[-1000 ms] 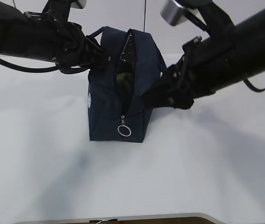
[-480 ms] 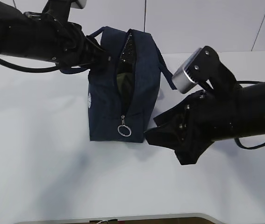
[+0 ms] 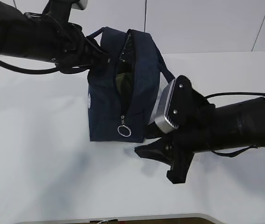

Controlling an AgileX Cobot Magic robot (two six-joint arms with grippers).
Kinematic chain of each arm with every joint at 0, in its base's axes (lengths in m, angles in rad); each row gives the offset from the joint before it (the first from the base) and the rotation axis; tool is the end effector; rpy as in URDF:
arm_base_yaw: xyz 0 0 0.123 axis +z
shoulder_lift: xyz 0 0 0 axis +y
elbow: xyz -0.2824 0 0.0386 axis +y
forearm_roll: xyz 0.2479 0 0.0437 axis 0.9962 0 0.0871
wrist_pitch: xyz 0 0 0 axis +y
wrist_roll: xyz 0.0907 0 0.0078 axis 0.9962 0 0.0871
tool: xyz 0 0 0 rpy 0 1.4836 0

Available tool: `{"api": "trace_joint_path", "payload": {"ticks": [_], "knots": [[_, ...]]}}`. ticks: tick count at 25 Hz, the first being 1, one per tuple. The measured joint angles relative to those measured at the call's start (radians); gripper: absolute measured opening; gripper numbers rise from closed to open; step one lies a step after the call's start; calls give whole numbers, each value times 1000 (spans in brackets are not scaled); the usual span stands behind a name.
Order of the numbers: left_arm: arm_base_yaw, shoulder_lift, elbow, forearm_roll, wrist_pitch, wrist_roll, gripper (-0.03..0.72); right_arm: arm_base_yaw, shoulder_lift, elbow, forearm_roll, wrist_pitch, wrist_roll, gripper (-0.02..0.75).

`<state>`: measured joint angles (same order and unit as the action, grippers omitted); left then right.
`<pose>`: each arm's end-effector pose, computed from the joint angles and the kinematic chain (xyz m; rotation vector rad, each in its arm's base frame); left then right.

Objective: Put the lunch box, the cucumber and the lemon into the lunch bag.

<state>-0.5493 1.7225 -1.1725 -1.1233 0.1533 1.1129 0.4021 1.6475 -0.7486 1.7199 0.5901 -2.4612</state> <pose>0.3284 -0.2159 0.2584 0.6530 2.0287 -0.4762 0.2621 0.1660 0.1852 -1.3991 1.6842 0.4898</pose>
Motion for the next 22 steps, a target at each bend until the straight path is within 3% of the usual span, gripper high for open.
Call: {"api": "trace_joint_path", "payload": {"ticks": [5,15,22], "knots": [[0,0,0,7,0,0,-15,0,42,-10,39,31,-114,354],[0,0,0,9,0,0,-15,0,152,-95,48,38,-124,354],[0,0,0,9,0,0,-15,0,154,-125,51,-45,-100,354]]}}
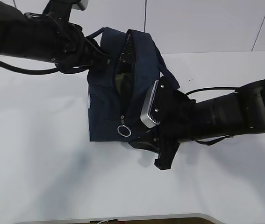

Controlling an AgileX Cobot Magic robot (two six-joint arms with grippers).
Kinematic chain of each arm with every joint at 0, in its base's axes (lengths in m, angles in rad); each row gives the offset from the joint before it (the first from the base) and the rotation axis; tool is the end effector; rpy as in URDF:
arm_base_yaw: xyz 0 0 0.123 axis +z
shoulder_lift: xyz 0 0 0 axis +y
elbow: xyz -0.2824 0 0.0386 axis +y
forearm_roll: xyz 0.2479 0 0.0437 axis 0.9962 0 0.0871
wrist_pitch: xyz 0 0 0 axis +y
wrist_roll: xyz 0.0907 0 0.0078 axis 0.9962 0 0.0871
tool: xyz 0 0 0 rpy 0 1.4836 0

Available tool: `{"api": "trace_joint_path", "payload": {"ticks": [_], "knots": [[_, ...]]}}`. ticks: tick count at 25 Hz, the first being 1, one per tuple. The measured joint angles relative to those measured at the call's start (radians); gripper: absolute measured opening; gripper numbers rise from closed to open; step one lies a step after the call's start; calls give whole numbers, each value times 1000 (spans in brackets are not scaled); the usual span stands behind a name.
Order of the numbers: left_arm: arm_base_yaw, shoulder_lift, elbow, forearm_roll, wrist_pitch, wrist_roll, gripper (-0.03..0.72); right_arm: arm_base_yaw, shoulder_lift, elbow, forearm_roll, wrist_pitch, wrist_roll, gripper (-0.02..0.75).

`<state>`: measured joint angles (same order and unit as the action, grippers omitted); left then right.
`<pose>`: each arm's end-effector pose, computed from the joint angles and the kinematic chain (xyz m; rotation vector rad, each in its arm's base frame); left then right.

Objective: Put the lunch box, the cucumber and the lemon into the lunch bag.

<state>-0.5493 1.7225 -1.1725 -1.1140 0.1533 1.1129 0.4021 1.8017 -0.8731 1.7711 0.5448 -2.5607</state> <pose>0.3284 -0.2158 0.2583 0.6621 2.0261 -0.4698 0.2989 0.1775 0.1650 -1.4251 1.6843 0.4134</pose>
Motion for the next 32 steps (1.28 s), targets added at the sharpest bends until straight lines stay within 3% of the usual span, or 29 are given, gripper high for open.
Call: {"api": "trace_joint_path", "payload": {"ticks": [15,32], "knots": [[0,0,0,0,0,0,-15,0,91,-87,2,-14,164,354],[0,0,0,0,2,0,-15,0,130,-109,2,52,183,354]]}}
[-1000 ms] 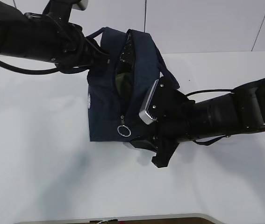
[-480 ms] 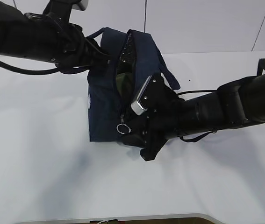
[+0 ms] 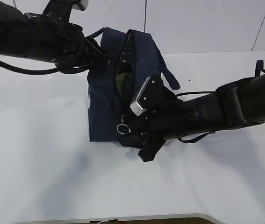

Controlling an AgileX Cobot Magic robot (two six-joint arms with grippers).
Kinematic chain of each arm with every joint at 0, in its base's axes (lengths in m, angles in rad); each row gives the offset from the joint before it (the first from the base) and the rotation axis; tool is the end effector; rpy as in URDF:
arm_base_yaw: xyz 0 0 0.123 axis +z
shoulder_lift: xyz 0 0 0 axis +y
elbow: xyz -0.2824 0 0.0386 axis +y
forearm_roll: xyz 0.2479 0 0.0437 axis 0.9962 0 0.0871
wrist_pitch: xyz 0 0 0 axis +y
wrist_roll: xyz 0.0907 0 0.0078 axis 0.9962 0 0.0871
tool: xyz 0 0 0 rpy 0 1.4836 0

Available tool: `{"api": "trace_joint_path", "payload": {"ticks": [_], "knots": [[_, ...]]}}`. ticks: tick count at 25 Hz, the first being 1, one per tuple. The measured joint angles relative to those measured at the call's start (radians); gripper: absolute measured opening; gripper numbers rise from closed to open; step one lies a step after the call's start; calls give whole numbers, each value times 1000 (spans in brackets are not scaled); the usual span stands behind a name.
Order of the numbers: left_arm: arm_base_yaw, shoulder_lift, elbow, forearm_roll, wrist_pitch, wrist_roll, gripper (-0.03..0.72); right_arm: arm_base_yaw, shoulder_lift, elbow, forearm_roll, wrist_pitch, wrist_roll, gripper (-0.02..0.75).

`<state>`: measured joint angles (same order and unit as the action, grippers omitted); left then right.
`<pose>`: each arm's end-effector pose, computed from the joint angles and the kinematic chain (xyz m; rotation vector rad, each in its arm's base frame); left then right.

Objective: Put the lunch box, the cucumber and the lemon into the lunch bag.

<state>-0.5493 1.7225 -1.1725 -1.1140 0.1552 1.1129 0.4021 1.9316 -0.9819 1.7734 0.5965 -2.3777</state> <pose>0.3283 -0.2159 0.2583 0.6634 2.0267 -0.4714 0.3230 0.1919 0.1470 -1.2826 1.8094 0.5774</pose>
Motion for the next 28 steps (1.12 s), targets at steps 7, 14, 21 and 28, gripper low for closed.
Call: {"api": "trace_joint_path", "payload": {"ticks": [7,14,21,28], "knots": [[0,0,0,2,0,0,-15,0,32,-43,0,4,38,354],[0,0,0,2,0,0,-15,0,40,-53,0,12,58,306],[0,0,0,2,0,0,-15,0,40,-53,0,19,62,211],[0,0,0,2,0,0,-15,0,40,-53,0,21,65,73]]}}
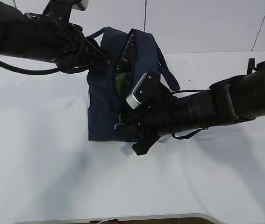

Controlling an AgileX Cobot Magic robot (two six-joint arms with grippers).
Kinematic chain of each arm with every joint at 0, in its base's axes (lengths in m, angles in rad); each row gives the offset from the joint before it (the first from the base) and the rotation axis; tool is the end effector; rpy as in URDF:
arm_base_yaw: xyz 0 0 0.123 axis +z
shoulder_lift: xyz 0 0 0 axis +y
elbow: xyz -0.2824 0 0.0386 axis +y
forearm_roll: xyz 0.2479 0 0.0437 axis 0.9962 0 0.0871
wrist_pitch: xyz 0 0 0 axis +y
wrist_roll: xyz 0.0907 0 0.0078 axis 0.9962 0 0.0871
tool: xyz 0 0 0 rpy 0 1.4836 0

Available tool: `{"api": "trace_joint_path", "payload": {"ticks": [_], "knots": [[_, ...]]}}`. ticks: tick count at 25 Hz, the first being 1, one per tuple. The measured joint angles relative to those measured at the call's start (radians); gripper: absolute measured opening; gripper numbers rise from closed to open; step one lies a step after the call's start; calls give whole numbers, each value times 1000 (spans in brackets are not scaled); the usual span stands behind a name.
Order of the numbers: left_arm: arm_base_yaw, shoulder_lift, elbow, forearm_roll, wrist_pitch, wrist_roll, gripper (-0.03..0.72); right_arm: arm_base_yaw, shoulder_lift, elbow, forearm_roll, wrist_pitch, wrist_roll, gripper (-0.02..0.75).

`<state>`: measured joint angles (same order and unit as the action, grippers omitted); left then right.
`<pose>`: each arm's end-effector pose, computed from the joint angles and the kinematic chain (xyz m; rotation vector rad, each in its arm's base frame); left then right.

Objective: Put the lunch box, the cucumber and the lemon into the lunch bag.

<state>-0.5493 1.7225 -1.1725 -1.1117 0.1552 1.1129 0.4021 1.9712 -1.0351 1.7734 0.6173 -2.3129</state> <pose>0.3283 -0.2159 0.2582 0.6657 2.0261 -0.4698 0.3339 0.1982 0.1457 -1.2282 1.8303 0.6307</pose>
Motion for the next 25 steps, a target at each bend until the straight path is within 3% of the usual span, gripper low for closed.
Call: {"api": "trace_joint_path", "payload": {"ticks": [3,11,25], "knots": [[0,0,0,0,0,0,-15,0,0,-1,0,0,38,7],[0,0,0,0,2,0,-15,0,-2,-1,-51,-14,82,5],[0,0,0,1,2,0,-15,0,-74,-1,-288,-35,300,5]]}}
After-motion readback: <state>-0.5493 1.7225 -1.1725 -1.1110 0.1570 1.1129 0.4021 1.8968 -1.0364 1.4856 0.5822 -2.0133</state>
